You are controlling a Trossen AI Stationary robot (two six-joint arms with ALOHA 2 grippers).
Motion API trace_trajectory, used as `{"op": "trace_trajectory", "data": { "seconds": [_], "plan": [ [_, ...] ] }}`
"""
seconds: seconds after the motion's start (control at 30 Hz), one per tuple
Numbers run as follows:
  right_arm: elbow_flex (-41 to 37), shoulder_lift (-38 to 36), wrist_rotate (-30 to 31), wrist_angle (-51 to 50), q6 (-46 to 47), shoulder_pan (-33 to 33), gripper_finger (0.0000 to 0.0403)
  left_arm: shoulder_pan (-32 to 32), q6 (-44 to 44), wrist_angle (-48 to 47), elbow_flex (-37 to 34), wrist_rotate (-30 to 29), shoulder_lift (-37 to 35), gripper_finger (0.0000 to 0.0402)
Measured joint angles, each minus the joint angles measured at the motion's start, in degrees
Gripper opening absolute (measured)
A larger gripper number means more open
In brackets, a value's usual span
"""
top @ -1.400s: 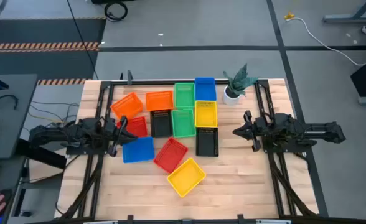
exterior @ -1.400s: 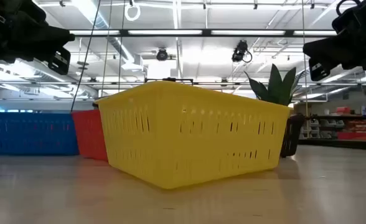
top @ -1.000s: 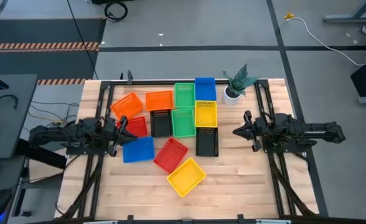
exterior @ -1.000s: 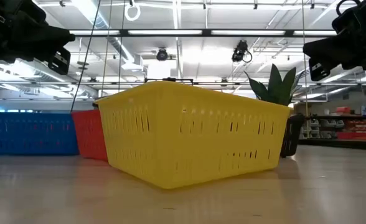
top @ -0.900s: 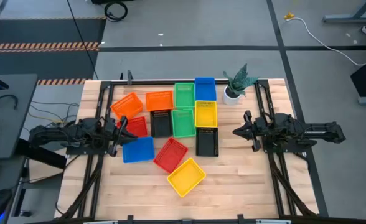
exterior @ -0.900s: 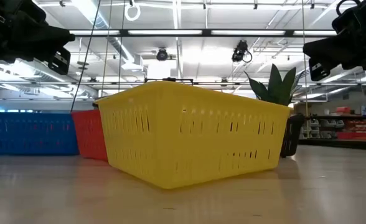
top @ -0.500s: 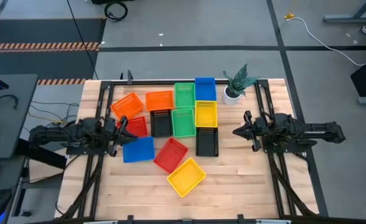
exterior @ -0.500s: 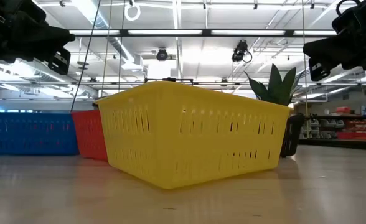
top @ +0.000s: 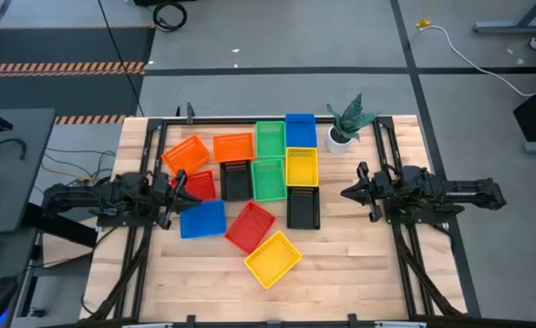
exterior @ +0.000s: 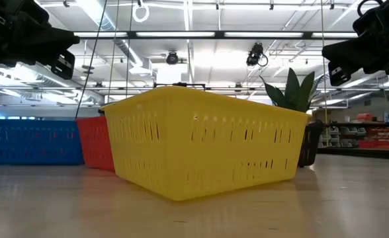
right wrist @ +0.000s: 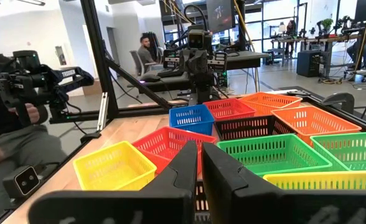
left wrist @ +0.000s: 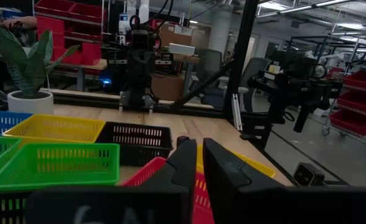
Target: Stack baskets by color
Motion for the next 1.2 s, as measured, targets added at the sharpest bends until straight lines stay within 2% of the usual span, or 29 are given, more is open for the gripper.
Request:
{"op": "trace_trajectory", "data": {
  "seconds": [0.5, 0.67, 0.87, 1.2],
  "plan": [
    [0.0, 0.02, 0.0, 0.0, -0.02, -0.02, 0.0029, 0.01, 0.04, 0.11, -0.02, 0.0, 0.0, 0.0028],
    [-0.01, 0.02, 0.0, 0.0, 0.0, 0.0, 0.0029, 0.0, 0.04, 3.16, 0.0, -0.06, 0.0, 0.0035],
    [-0.02, 0.01, 0.0, 0.0, 0.0, 0.0, 0.0029, 0.02, -1.93, 4.41, -0.02, -7.46, 0.0, 0.0031],
    [0.0, 0.02, 0.02, 0.0, 0.0, 0.0, 0.0029, 0.02, -0.85, 4.35, 0.0, -14.69, 0.0, 0.0027]
  ]
}}
